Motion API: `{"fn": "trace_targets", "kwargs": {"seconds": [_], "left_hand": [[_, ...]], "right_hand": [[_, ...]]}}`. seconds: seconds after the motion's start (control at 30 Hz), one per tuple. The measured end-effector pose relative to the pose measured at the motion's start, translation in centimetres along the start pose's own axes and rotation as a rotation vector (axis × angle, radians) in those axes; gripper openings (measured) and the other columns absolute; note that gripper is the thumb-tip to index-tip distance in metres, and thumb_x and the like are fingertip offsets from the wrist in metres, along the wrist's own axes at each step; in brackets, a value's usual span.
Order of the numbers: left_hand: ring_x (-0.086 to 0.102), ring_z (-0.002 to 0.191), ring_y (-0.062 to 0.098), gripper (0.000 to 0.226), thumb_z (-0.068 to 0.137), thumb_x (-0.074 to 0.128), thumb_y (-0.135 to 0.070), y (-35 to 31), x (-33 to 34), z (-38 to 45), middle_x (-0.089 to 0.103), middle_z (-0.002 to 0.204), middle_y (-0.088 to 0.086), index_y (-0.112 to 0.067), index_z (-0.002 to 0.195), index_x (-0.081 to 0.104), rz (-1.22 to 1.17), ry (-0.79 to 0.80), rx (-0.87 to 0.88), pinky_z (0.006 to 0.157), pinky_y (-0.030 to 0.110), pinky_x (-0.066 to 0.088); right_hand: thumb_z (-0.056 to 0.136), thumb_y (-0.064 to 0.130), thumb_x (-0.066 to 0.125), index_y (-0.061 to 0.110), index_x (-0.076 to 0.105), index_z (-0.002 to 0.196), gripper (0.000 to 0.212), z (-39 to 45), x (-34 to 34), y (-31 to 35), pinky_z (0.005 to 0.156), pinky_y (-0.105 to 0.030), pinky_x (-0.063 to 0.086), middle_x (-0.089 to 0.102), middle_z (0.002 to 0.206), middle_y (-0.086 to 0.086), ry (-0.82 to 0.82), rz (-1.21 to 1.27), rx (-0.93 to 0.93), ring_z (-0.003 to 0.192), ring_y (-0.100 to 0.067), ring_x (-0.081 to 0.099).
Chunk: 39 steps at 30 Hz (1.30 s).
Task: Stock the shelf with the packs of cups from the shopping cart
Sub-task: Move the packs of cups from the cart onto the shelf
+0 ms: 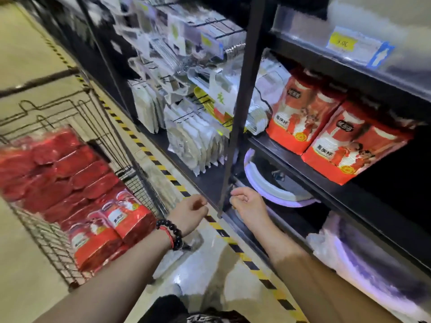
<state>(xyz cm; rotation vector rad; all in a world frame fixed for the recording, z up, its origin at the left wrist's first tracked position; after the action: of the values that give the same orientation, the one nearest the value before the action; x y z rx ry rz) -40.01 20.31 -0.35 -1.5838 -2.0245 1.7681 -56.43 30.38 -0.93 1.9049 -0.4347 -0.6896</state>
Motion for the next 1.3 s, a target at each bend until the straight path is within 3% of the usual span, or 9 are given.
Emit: {"fn": "trace_targets", "kwargs": {"seconds": [0.17,0.27,0.37,0.53,0.67,0.8,1.03,1.2,1.3], "left_hand": [[0.057,0.087,0.015,0.012,0.092,0.06,-0.015,6.5,-7.1,-3.3,0.06,0.087,-0.009,-0.026,0.091,0.058,-0.063,-0.175,-0.112,0.064,0.006,0.039],[0.058,0.088,0.015,0.015,0.092,0.06,-0.014,11.1,-10.5,-5.9,0.063,0.092,-0.006,-0.029,0.088,0.059,-0.074,-0.249,-0.196,0.075,0.02,0.044],[0.054,0.07,0.01,0.022,0.092,0.059,-0.013,15.9,-13.6,-8.0,0.06,0.08,-0.009,-0.031,0.081,0.057,-0.163,-0.313,-0.275,0.063,0.021,0.044],[0.059,0.07,0.013,0.01,0.091,0.059,-0.015,22.9,-18.8,-10.2,0.066,0.084,-0.006,-0.021,0.095,0.065,-0.231,-0.391,-0.387,0.056,0.021,0.043],[0.056,0.064,0.008,0.019,0.091,0.059,-0.012,26.8,-22.6,-10.7,0.062,0.079,-0.011,-0.027,0.08,0.062,-0.295,-0.426,-0.397,0.055,0.02,0.042],[0.054,0.065,0.015,0.025,0.089,0.059,-0.009,29.8,-24.6,-10.1,0.059,0.073,-0.007,-0.027,0.072,0.058,-0.347,-0.401,-0.405,0.062,0.026,0.043],[0.051,0.067,0.015,0.016,0.091,0.056,-0.006,32.9,-25.1,-7.7,0.058,0.077,0.0,-0.016,0.081,0.061,-0.478,-0.346,-0.412,0.064,0.026,0.041],[0.053,0.073,0.015,0.016,0.092,0.056,-0.009,35.5,-23.9,-5.3,0.06,0.08,0.0,-0.015,0.08,0.063,-0.704,-0.325,-0.515,0.065,0.027,0.042],[0.058,0.089,0.02,0.009,0.094,0.057,-0.017,38.0,-22.2,-3.7,0.061,0.096,0.003,-0.019,0.097,0.066,-0.83,-0.269,-0.619,0.07,0.031,0.049]], "right_hand": [[0.088,0.005,0.064,0.03,0.063,0.081,0.025,0.4,9.9,2.2,0.06,-0.027,0.044,0.061,0.069,0.008,0.203,-0.11,-0.046,0.063,-0.012,0.054],[0.087,0.01,0.065,0.03,0.065,0.086,0.02,-0.3,16.3,2.6,0.069,-0.028,0.047,0.065,0.079,0.004,0.334,-0.188,-0.046,0.075,-0.016,0.061],[0.085,0.012,0.067,0.031,0.065,0.085,0.019,-0.9,22.3,3.3,0.065,-0.023,0.046,0.065,0.079,0.002,0.425,-0.223,-0.065,0.073,-0.014,0.059],[0.087,0.014,0.065,0.03,0.067,0.085,0.016,-2.7,31.6,3.7,0.062,-0.021,0.046,0.062,0.07,0.012,0.548,-0.293,-0.074,0.067,-0.009,0.058],[0.089,0.012,0.064,0.033,0.065,0.083,0.022,-3.1,37.6,4.6,0.065,-0.022,0.046,0.064,0.076,0.01,0.585,-0.37,-0.084,0.07,-0.009,0.058],[0.088,0.008,0.063,0.03,0.065,0.084,0.023,-2.8,41.4,4.8,0.07,-0.032,0.048,0.061,0.071,0.005,0.562,-0.401,-0.076,0.071,-0.019,0.057],[0.087,0.001,0.063,0.027,0.066,0.08,0.027,-0.5,43.9,3.4,0.062,-0.027,0.045,0.059,0.053,0.014,0.523,-0.426,0.0,0.06,-0.012,0.055],[0.085,0.009,0.062,0.035,0.071,0.063,0.036,3.2,45.1,1.6,0.058,-0.026,0.042,0.059,0.058,0.012,0.571,-0.471,0.087,0.06,-0.013,0.055],[0.084,0.015,0.064,0.027,0.076,0.085,0.016,6.5,46.4,-0.7,0.057,-0.02,0.045,0.067,0.078,0.003,0.568,-0.519,0.151,0.069,-0.012,0.062]]}}
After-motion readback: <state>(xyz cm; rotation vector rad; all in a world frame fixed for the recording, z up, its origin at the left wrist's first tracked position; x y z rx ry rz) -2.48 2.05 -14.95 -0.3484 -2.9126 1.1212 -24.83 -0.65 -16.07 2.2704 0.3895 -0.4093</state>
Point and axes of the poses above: each hand's wrist, its own z-axis towards the middle knuckle, its own x-axis out of the palm, y = z × x, the point moved 10 cm from there along z, towards the middle knuckle
